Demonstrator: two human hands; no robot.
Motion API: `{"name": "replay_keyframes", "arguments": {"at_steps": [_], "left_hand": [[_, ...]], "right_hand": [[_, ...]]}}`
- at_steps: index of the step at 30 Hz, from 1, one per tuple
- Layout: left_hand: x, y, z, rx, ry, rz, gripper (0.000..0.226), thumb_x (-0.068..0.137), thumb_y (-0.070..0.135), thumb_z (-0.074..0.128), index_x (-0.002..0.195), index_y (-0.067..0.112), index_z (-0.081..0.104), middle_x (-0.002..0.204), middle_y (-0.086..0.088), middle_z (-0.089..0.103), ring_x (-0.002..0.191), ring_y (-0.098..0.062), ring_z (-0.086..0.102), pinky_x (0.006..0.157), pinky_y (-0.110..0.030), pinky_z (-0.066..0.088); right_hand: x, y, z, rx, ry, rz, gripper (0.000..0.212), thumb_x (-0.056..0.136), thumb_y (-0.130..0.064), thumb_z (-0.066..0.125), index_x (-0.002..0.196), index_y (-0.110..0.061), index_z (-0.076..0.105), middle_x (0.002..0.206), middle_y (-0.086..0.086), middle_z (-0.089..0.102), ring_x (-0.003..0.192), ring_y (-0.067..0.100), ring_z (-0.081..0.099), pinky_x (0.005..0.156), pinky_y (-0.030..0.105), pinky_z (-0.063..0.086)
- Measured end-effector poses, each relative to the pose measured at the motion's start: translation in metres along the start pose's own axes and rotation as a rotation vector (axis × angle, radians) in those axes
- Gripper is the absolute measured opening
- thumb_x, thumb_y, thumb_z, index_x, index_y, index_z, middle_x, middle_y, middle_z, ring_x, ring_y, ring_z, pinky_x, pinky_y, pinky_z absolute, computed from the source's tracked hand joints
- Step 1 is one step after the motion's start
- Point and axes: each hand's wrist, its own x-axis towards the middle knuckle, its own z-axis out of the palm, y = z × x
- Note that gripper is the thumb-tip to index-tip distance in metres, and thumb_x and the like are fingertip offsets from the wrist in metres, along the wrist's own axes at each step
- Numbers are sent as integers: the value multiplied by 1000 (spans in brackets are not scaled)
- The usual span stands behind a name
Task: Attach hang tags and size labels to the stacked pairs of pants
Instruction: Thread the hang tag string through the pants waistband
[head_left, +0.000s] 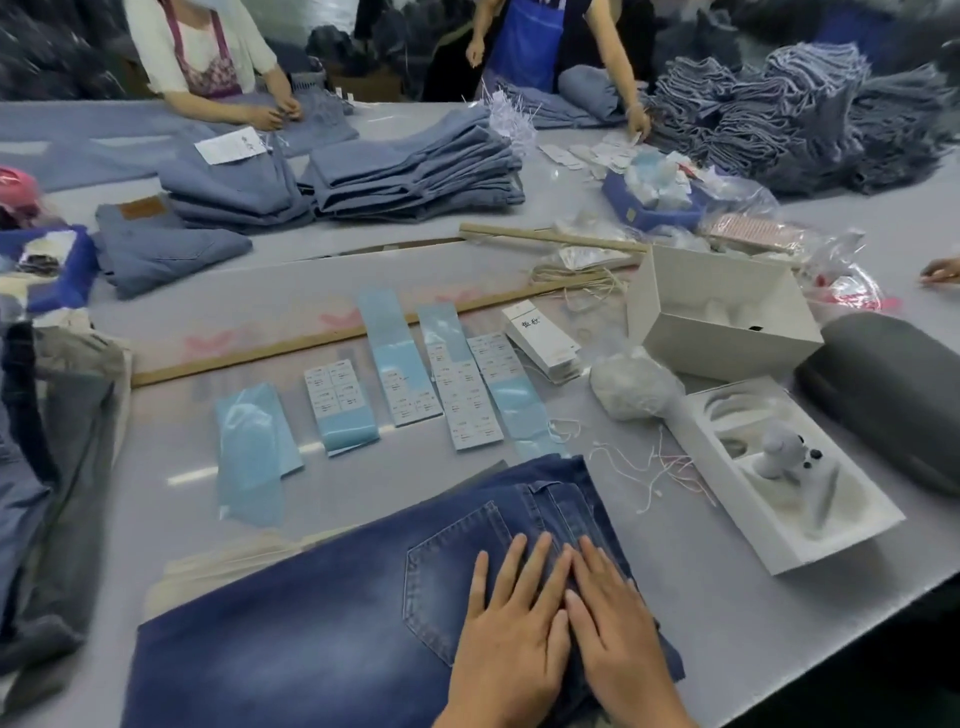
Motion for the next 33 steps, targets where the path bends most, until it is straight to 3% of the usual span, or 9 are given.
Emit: {"name": "replay_keyframes", "arguments": {"at_steps": [6,9,14,17,20,23,25,29,33], "left_hand": [[-5,-1,-19,-149,-105,11,56,97,45,40,149,30,51,161,7,38,148,-17,37,112,-48,24],[-5,-8,-26,-419,-43,-64,58,97,54,40,153,50,27,164,32,7,153,-1,17,125,-35,9],[46,-27,-76,-965,279,-273,46,94,56,50,139,56,42,147,36,39,141,9,34,113,-14,30],[79,-39,-106,-1001,125,-201,41,93,61,48,133,54,53,134,41,51,130,18,42,99,0,32],[95,-44,-118,-775,-265,-63,45,85,71,55,126,54,58,109,29,66,106,7,62,90,-17,50],[94,-44,-123,-399,-529,116,59,84,71,63,137,49,50,114,22,65,105,2,60,96,-32,51],[89,-45,-127,-239,-563,164,59,83,69,66,137,49,49,121,25,60,108,2,56,96,-31,49],[80,-46,-137,-73,-460,86,21,96,57,55,106,41,64,97,20,67,91,-5,59,79,-33,52],[72,-43,-149,-89,-507,70,21,99,47,52,90,30,60,89,12,68,86,-14,62,80,-39,52]], "right_hand": [[-6,-7,-12,165,306,292,64,94,-35,67,151,-20,43,151,2,47,137,22,43,115,39,35],[-6,-16,-36,101,267,354,57,86,-35,78,137,-22,59,130,2,65,120,27,58,103,44,46],[-28,-40,-51,-60,575,-173,38,68,3,88,99,-15,76,90,-7,67,80,24,66,80,34,52],[-46,-50,-46,-169,613,-418,24,71,4,83,76,-17,74,75,-6,64,68,20,62,77,27,50],[-59,-47,-42,-195,541,-408,29,60,1,94,71,-18,76,76,-7,69,69,17,67,73,27,55],[-66,-42,-39,-160,541,-361,27,61,-1,95,74,-17,78,82,-7,72,74,16,70,74,28,58],[-71,-41,-35,-147,582,-371,18,70,-4,88,75,-17,77,83,-7,72,77,14,70,80,31,58],[-85,-39,-29,-87,630,-399,15,84,-12,71,74,-21,76,87,-11,71,85,5,69,96,36,52],[-94,-37,-33,-5,646,-396,15,86,-16,68,75,-18,79,92,-10,74,93,6,69,96,45,54]]}}
